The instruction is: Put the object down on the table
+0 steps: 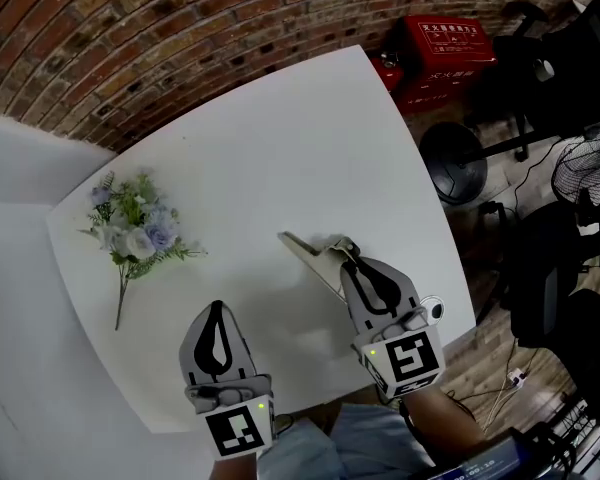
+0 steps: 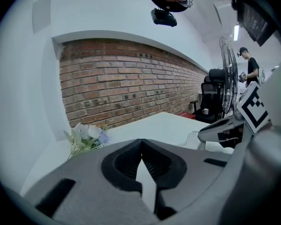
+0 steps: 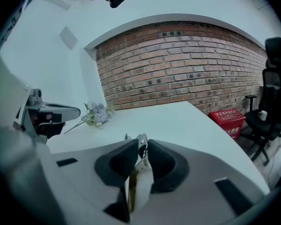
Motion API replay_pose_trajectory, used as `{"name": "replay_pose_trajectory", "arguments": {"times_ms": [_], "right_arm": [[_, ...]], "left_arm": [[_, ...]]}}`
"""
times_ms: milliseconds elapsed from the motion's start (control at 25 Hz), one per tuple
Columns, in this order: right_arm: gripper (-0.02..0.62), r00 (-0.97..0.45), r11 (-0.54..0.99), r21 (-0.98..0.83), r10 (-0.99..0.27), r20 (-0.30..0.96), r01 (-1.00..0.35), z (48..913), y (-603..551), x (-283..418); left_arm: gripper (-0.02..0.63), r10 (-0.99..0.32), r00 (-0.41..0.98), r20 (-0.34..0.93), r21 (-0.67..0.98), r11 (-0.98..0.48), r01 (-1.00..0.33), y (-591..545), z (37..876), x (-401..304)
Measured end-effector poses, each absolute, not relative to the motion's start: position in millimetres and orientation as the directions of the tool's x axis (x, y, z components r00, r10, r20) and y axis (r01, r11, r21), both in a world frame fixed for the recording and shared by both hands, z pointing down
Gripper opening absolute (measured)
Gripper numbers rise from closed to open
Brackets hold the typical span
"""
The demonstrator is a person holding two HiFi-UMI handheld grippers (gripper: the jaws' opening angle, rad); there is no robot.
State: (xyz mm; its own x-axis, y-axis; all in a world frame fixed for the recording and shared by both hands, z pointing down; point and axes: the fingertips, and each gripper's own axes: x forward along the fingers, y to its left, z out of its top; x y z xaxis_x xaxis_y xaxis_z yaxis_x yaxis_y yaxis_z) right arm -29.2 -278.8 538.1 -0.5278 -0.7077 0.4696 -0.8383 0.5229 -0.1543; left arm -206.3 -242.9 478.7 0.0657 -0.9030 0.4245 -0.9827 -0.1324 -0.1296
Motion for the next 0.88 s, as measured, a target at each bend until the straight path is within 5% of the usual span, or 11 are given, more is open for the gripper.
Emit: {"name": "replay_pose_trajectory", "arguments": {"times_ms": [880], "right_arm": [[0.077,-0.530,0.527,-0.144,-0.719,0.450,-0.837,527,-293,-16]], "left_arm": [[0.008,-0.908,0.067,0.413,-0.134,-0.133,-0.982,-257,470,-191]]}}
